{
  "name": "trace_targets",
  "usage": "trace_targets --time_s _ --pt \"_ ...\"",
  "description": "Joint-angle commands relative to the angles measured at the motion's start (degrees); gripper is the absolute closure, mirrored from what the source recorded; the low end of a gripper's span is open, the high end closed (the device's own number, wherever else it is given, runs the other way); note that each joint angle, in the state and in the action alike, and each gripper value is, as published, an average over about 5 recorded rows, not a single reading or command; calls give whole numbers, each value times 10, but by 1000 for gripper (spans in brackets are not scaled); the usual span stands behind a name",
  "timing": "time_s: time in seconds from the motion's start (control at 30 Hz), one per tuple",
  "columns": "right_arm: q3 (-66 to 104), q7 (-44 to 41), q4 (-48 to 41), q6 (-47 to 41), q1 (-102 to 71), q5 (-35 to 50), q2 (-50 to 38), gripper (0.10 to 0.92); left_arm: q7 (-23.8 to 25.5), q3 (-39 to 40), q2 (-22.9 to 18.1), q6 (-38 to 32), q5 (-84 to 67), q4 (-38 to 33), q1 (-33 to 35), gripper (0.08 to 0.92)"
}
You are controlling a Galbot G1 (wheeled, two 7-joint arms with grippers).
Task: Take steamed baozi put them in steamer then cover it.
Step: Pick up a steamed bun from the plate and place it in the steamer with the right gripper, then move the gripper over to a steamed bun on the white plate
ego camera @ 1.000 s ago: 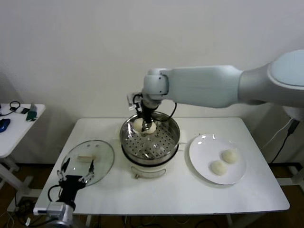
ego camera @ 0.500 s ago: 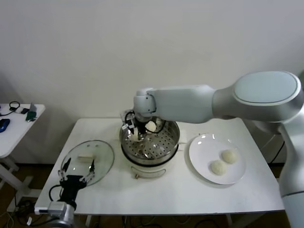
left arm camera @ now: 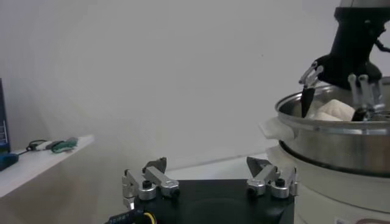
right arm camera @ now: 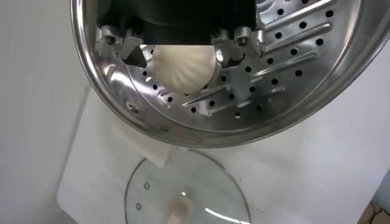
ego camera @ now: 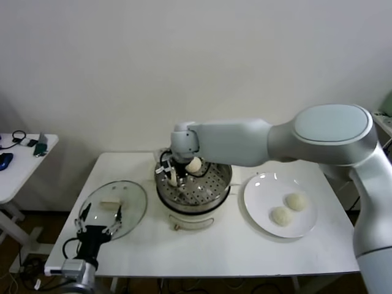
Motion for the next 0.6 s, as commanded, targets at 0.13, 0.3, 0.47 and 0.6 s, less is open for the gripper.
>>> trace_targets --time_s 0.13,0.3,0.47,0.6 --pt "-30 -119 66 63 134 91 -178 202 1 -1 0 2 4 0 0 177" --pt "-113 -175 112 101 191 56 -305 203 2 2 0 4 8 1 -2 177" --pt "-171 -169 141 119 168 -47 -421 203 7 5 -3 8 12 -1 -3 177" --pt "-159 -150 140 118 103 -113 -482 203 9 8 -5 9 16 -1 -3 177"
